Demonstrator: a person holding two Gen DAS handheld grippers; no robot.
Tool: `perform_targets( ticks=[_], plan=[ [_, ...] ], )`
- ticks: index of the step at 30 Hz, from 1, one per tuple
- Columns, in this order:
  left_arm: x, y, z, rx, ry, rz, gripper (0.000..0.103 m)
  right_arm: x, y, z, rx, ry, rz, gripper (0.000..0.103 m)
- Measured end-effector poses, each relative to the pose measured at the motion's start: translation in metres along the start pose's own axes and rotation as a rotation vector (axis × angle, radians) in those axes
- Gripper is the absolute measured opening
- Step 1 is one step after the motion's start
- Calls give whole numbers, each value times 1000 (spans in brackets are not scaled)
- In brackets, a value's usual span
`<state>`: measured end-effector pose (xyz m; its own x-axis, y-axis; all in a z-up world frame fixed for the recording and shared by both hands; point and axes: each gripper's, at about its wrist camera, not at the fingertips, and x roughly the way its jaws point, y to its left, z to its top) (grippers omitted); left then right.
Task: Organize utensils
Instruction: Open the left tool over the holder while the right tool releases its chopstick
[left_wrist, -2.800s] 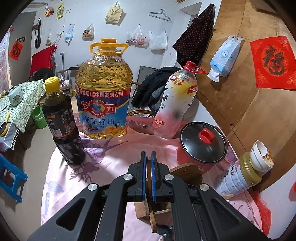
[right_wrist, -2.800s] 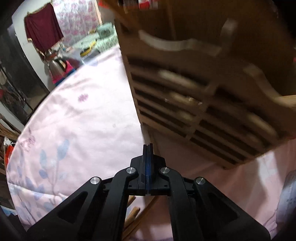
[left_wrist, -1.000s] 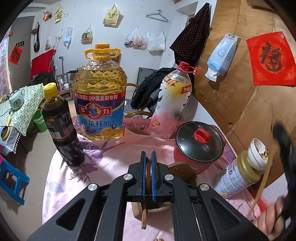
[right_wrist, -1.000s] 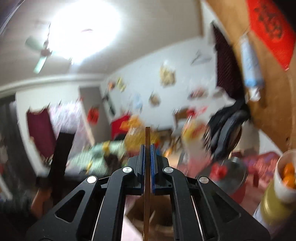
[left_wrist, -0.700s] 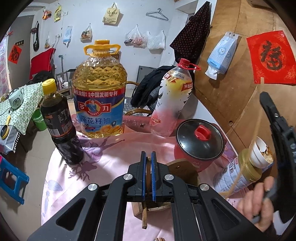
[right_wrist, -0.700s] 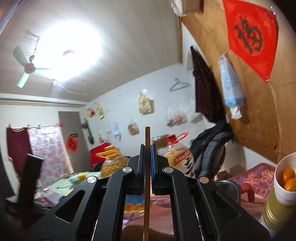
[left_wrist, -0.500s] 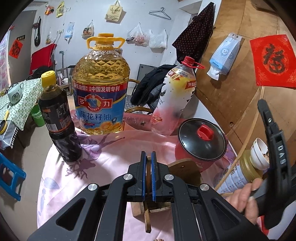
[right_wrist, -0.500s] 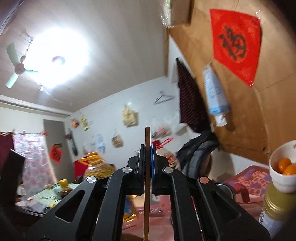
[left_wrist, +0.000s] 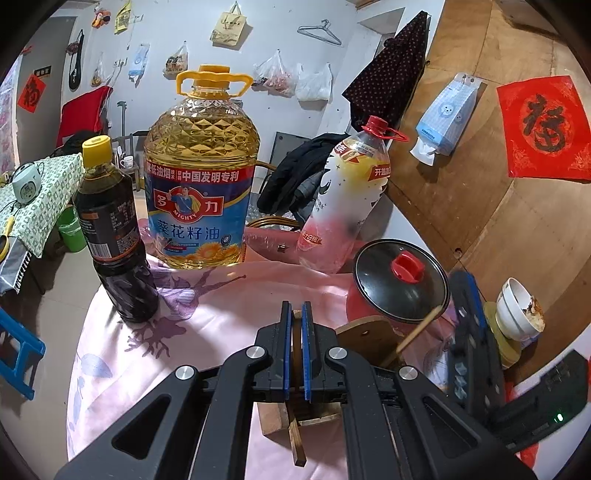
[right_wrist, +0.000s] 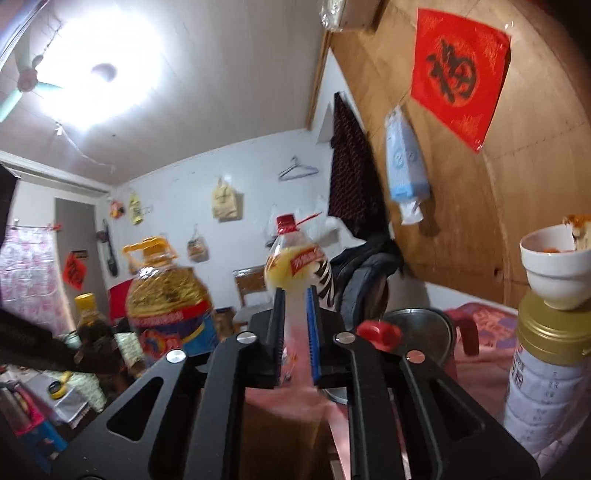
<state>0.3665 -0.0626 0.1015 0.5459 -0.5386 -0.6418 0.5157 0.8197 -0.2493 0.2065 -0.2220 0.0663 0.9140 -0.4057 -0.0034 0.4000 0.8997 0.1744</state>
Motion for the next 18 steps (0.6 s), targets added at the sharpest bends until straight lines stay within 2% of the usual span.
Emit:
perform_targets(
  ticks=[2,6,7,8,10,14,15,18],
  plan=[
    [-2,0,-1,1,1,0,6,-13,-9,5,-15,32,46,17],
    [-7,1,-5,-21,2,1,6,-48,-28,25,-73,70,63,17],
    [-10,1,-6,-32,3,2,8,-58,-34,30,-84,86,59,23],
    [-12,1,-6,-42,4,4,12,-64,-36,33,-90,96,57,31],
    [-22,3,-8,-73,-3,33,44,-83,-45,41,-104,127,52,41],
    [-58,9,-14,-103,-31,71,50,-118,-55,52,-146,150,26,54],
    [-67,11,-16,-111,-37,80,53,-127,-56,55,-151,146,18,56],
    [-102,17,-32,-123,-49,117,55,-157,-60,71,-151,116,8,67]
  ],
)
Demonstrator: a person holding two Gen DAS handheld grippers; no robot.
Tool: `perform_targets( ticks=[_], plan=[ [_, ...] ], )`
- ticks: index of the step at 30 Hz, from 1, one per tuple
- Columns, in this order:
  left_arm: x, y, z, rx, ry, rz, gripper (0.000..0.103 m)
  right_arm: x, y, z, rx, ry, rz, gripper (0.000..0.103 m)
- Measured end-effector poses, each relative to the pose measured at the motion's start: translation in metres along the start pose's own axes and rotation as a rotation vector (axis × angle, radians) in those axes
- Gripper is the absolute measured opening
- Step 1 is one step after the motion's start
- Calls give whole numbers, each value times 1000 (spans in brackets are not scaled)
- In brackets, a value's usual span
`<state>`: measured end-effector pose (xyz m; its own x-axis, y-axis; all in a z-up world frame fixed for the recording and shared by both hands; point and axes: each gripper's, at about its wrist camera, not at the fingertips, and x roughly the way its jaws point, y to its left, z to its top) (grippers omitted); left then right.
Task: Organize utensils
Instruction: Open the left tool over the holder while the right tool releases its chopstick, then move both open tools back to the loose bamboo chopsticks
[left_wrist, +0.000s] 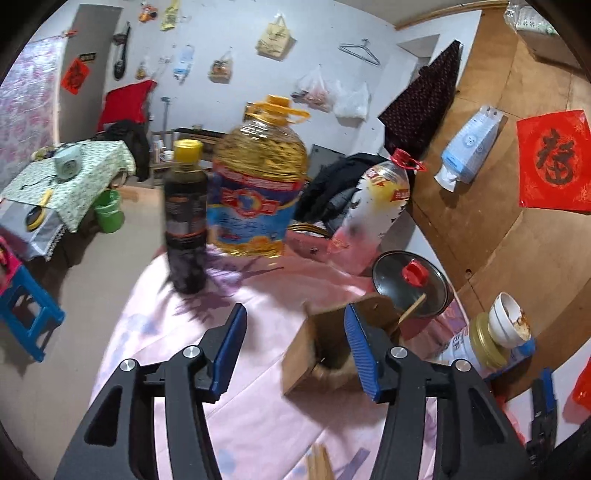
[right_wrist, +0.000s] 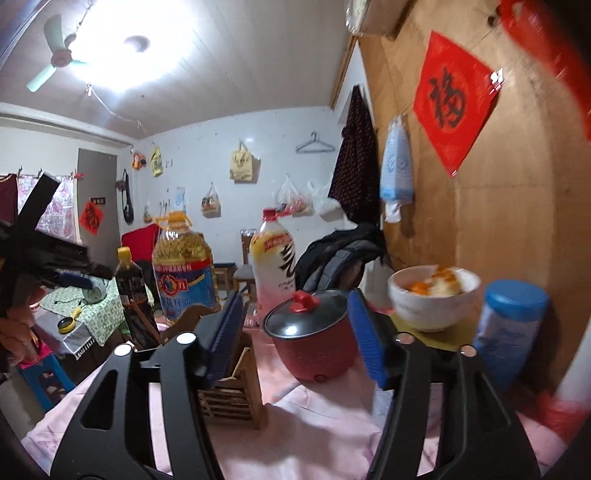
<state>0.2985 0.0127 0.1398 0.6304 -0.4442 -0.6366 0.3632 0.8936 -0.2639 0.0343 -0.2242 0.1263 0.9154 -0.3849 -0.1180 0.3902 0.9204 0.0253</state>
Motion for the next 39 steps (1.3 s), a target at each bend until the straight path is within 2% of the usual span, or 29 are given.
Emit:
perform_targets(
  ticks=[2,6,9,12,18,20,21,26,32,39],
  plan=[
    [-23,8,-14,-4,-2,33,58,-21,-2,8,3,-16,0,75],
    [-62,22,-57,1,11,98,70,-49,0,11,14,1,33,81],
    [-70,32,-103,-8,85,125,72,-64,5,0,11,62,60,82],
    [-66,40,-145,-25,182,130,72,-70,13,-21,6,187,114,83],
    [-56,40,-219,44,318,177,72,-60,39,-101,-141,556,248,81],
    [-51,38,-242,74,368,182,72,-63,46,-125,-180,632,284,69],
    [-50,38,-251,86,390,185,72,-65,50,-140,-212,677,300,66],
    [-52,38,-289,96,469,180,72,-72,60,-180,-267,787,343,47],
    [-55,36,-306,120,499,203,72,-72,62,-202,-284,831,335,34],
    [-54,38,-313,124,521,217,72,-68,70,-213,-295,845,344,30]
  ],
)
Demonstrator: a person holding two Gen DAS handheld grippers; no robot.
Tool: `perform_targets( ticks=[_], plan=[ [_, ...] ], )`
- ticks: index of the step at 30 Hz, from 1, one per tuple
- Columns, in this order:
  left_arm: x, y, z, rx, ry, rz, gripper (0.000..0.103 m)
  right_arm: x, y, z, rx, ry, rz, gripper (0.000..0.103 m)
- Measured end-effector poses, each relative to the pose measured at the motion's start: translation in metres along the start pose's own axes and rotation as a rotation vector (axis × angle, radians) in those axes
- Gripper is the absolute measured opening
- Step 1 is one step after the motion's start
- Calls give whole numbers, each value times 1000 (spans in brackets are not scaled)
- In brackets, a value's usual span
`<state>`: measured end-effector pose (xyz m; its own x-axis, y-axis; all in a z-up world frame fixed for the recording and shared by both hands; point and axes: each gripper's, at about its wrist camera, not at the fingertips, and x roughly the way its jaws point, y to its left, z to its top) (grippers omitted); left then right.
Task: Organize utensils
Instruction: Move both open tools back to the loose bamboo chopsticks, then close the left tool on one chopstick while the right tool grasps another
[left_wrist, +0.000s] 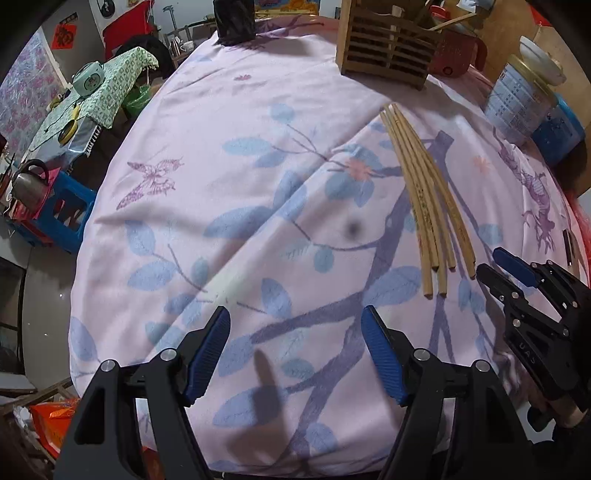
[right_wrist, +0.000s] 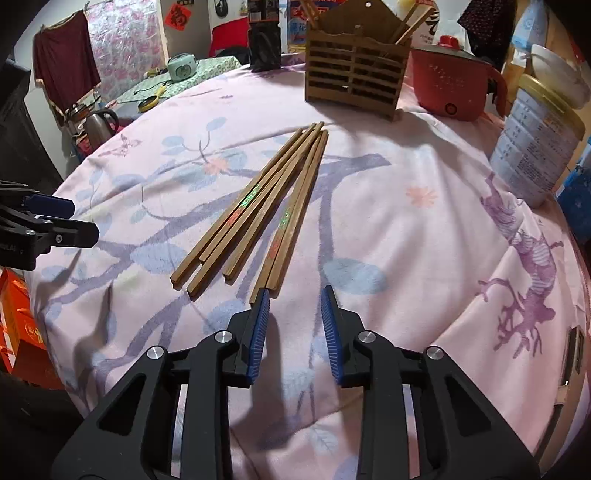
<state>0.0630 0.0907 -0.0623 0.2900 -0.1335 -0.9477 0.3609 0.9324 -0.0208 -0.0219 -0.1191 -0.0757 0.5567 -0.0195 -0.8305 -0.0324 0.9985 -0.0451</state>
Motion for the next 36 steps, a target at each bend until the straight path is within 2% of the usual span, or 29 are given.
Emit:
perform_targets(
  ticks=[5,10,12,17,23,28,34,36],
  plan=[
    [3,1,0,13,12,8,72,8,8,5,-4,-24,10,25],
    [4,-4,2,37,7,3,72,10,-13,5,117,-16,23,7],
    [4,-7,2,46,6,-12,72,7,-25,4,154,-9,-8,7],
    [8,-25,1,80,-6,-83,71,2,-44,-5,201,-7,-12,7],
    [16,-54,1,135,-16,-144,58,-3,-52,-16,177,-30,-4,7],
    [29,-62,6,130,-12,-182,48,-5,-57,-20,198,-47,26,7],
    [31,-72,11,178,-44,-183,42,-5,-58,-21,204,-50,37,8],
    [32,-74,12,195,-58,-175,35,-5,-58,-21,205,-51,39,8]
  ],
)
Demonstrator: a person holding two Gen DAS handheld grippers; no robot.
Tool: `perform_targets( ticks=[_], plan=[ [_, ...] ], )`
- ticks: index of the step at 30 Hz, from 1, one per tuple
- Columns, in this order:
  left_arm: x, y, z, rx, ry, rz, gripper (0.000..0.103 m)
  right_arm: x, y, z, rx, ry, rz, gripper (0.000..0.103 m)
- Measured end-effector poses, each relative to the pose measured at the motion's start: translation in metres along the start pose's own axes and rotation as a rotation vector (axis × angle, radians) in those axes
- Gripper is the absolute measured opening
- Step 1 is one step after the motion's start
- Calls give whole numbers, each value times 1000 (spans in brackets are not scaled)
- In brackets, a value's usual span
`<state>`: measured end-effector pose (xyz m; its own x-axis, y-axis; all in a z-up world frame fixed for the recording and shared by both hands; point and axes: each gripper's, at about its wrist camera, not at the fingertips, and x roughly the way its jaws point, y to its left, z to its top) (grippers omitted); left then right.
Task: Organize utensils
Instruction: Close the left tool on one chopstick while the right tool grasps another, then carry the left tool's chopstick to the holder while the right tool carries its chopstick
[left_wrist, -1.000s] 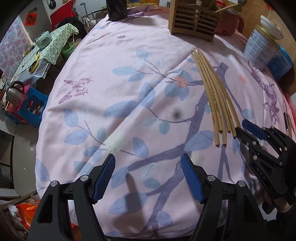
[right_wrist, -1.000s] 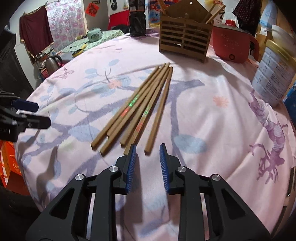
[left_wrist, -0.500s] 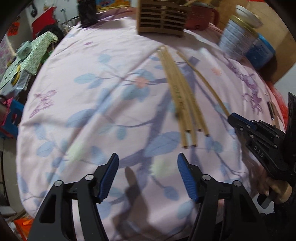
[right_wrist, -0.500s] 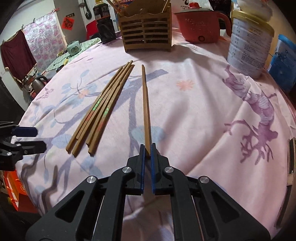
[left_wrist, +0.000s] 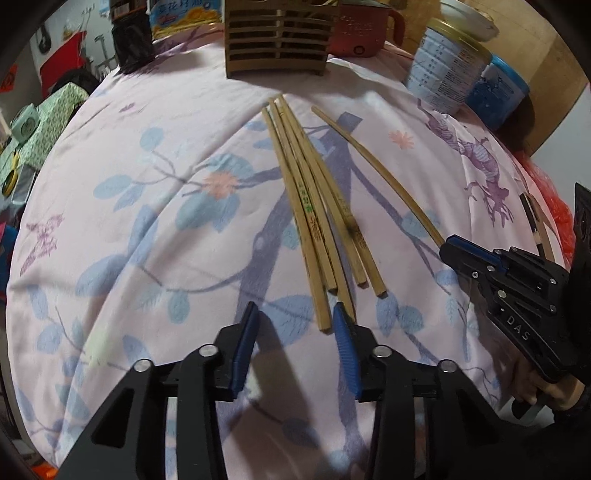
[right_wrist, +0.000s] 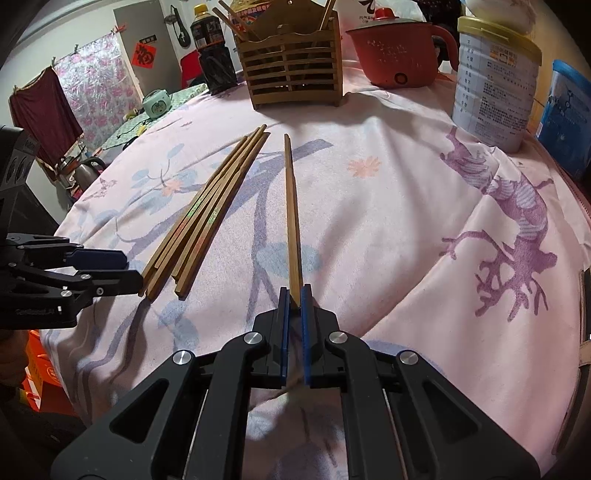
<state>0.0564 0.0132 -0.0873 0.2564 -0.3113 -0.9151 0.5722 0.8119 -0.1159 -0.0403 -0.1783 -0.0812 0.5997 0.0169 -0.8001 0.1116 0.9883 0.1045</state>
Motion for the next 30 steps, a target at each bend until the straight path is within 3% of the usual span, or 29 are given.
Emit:
perform_targets(
  ticks=[5,6,11,15,17,18,19,20,25,30],
  plan=[
    [1,-5,3,56,-39,52,11,0,0,-1,5,-1,3,8],
    [1,-6,3,75,-44,83,10,0,0,-1,5,-1,2,8],
    [-1,1,3,73,-36,75,11,0,0,-1,6,-1,5,8],
    [2,-1,-2,76,-34,84,24,0,-1,-1,12,-1,10,8],
    [2,-6,-2,96,-44,104,25,0,-1,-1,9,-1,8,8],
    [2,-6,-2,98,-49,105,24,0,-1,-1,5,-1,6,8],
    [2,-6,-1,94,-52,98,11,0,0,-1,3,-1,5,8],
    [2,-5,0,90,-51,97,7,-1,0,0,2,0,7,8],
    [-11,4,5,61,-74,117,6,-2,3,2,-32,4,-26,7],
    [-50,16,20,35,-154,152,6,-27,-2,15,-11,-82,-30,7]
  ],
)
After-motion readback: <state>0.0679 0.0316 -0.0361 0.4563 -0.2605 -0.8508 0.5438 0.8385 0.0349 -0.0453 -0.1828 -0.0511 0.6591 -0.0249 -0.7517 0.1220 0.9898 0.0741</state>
